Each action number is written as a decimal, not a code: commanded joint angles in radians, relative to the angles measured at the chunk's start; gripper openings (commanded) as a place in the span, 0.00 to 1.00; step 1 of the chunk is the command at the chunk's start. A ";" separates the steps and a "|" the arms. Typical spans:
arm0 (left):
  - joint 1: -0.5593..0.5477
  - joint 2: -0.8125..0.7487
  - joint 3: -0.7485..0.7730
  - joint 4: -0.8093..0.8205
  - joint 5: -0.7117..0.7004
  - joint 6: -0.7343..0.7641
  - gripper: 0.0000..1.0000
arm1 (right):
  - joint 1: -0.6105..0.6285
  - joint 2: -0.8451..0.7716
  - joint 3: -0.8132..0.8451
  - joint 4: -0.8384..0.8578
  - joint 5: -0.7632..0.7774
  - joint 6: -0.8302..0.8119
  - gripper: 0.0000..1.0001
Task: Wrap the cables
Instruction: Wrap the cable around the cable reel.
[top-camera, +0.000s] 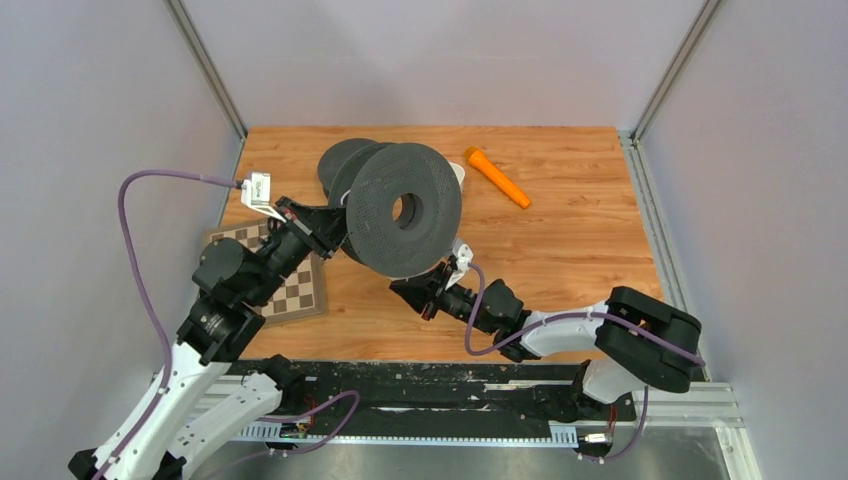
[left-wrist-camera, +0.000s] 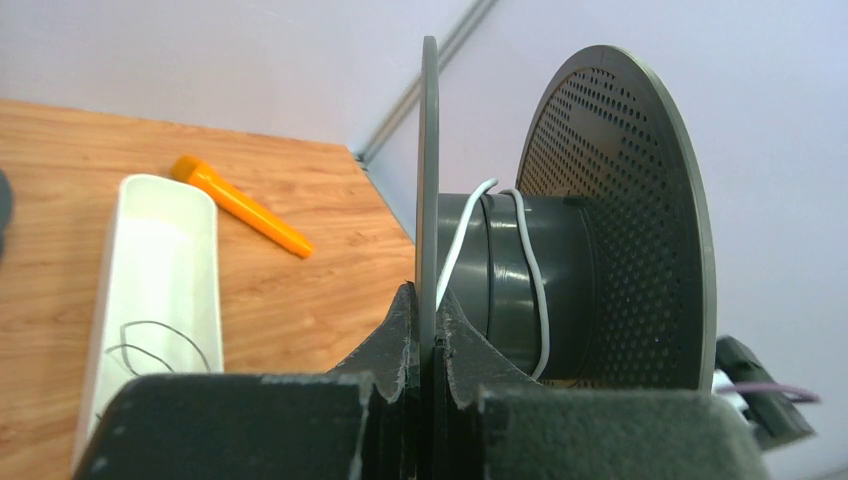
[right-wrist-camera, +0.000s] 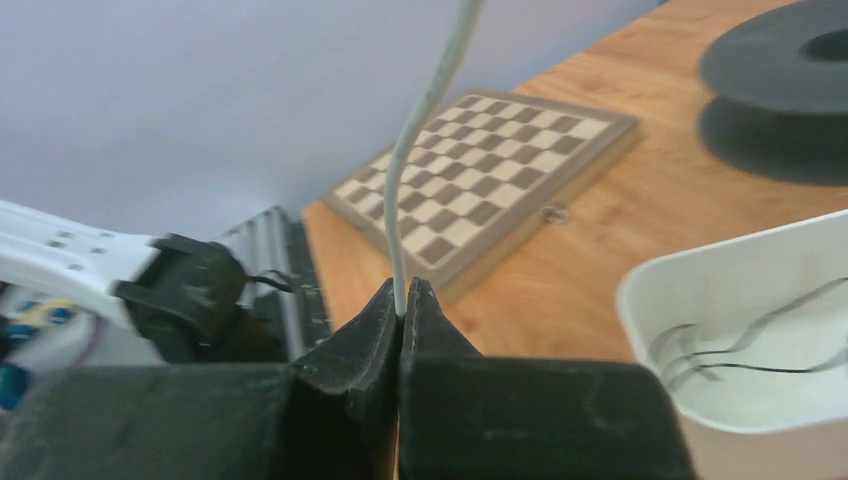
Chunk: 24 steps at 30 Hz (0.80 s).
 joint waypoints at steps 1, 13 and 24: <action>0.003 0.050 -0.008 0.166 -0.133 0.070 0.00 | 0.051 0.031 0.065 0.080 0.025 0.314 0.00; 0.004 0.042 -0.010 0.171 -0.086 0.006 0.00 | 0.052 -0.002 0.036 0.001 0.108 0.179 0.24; 0.004 0.021 0.101 -0.030 -0.045 -0.005 0.00 | 0.051 -0.398 -0.007 -0.596 -0.009 -0.312 0.62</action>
